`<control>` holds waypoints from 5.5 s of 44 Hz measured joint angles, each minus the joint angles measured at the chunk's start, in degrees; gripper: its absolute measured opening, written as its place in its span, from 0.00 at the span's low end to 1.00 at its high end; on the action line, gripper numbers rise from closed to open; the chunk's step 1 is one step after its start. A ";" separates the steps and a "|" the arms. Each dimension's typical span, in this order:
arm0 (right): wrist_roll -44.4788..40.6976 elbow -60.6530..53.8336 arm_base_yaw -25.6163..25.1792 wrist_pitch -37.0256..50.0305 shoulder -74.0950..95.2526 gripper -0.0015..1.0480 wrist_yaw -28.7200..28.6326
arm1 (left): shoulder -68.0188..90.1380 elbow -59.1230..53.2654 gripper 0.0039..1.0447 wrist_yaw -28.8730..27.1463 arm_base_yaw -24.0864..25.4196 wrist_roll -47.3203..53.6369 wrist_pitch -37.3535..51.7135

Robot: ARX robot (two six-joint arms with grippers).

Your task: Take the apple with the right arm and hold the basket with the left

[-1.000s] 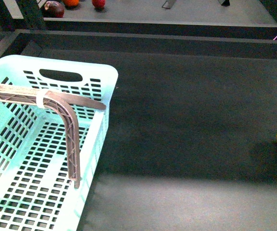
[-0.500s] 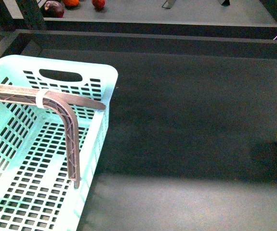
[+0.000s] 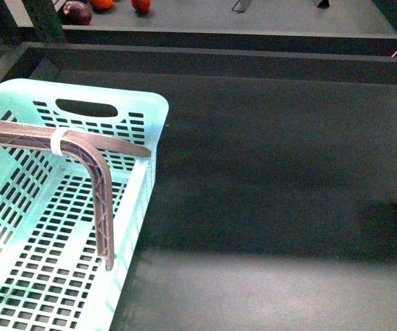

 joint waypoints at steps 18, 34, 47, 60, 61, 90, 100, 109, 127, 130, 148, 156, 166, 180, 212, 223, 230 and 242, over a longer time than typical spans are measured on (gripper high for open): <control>0.00 0.00 0.02 0.00 0.00 0.91 0.00 | 5.75 2.47 0.33 -0.94 0.81 -2.47 1.14; 0.00 0.00 0.00 0.00 0.00 0.91 -0.02 | 4.28 4.15 0.06 0.11 -1.49 -5.16 -1.29; 0.00 0.00 0.02 0.00 0.00 0.91 0.00 | -1.40 12.00 0.06 -0.07 -13.68 1.14 -10.75; 0.00 0.00 0.00 0.00 0.00 0.91 0.00 | -1.73 23.23 0.06 1.66 -31.45 1.16 -13.94; 0.00 0.00 0.00 0.00 0.00 0.91 0.00 | -1.75 23.91 0.06 1.66 -32.46 1.20 -13.94; 0.00 0.02 0.02 -0.02 0.02 0.91 0.07 | -2.21 25.33 0.06 1.62 -37.00 2.95 -13.66; 21.59 8.55 4.52 -24.28 17.29 0.91 23.10 | -2.27 25.33 0.06 1.84 -37.05 3.06 -13.64; 23.43 7.69 -7.13 -18.36 21.42 0.91 13.09 | -2.27 25.33 0.06 1.79 -37.03 3.15 -13.64; 9.62 5.81 -26.45 23.32 70.73 0.91 2.43 | -2.27 25.33 0.06 1.97 -37.03 3.10 -13.64; 7.50 7.87 -27.32 31.02 81.20 0.91 2.23 | -2.27 25.33 0.06 2.08 -37.03 3.10 -13.64; 4.70 26.16 -24.26 41.51 126.35 0.91 3.23 | -2.29 25.33 0.06 1.81 -37.03 3.13 -13.64; 6.14 35.50 -21.18 37.53 133.15 0.91 4.79 | -2.29 25.33 0.06 1.66 -37.03 3.15 -13.64; 7.13 41.97 -20.96 34.21 135.47 0.91 5.42 | -2.29 25.33 0.06 1.70 -37.03 3.13 -13.64; 8.07 46.90 -19.89 32.11 138.62 0.79 5.70 | -2.29 25.33 0.06 1.81 -37.03 3.13 -13.64; 12.07 38.60 3.72 5.55 56.08 0.76 2.36 | -2.56 25.51 0.06 1.31 -36.92 3.08 -13.57; 14.10 38.51 11.63 6.80 58.71 0.76 4.07 | -2.56 25.51 0.06 2.34 -37.00 2.99 -13.57; 15.80 36.70 17.88 5.99 60.76 0.76 5.25 | -2.56 25.51 0.06 1.97 -37.00 3.02 -13.57; 19.34 32.46 25.38 5.07 61.24 0.76 6.34 | -2.56 25.51 0.06 1.66 -37.00 3.13 -13.57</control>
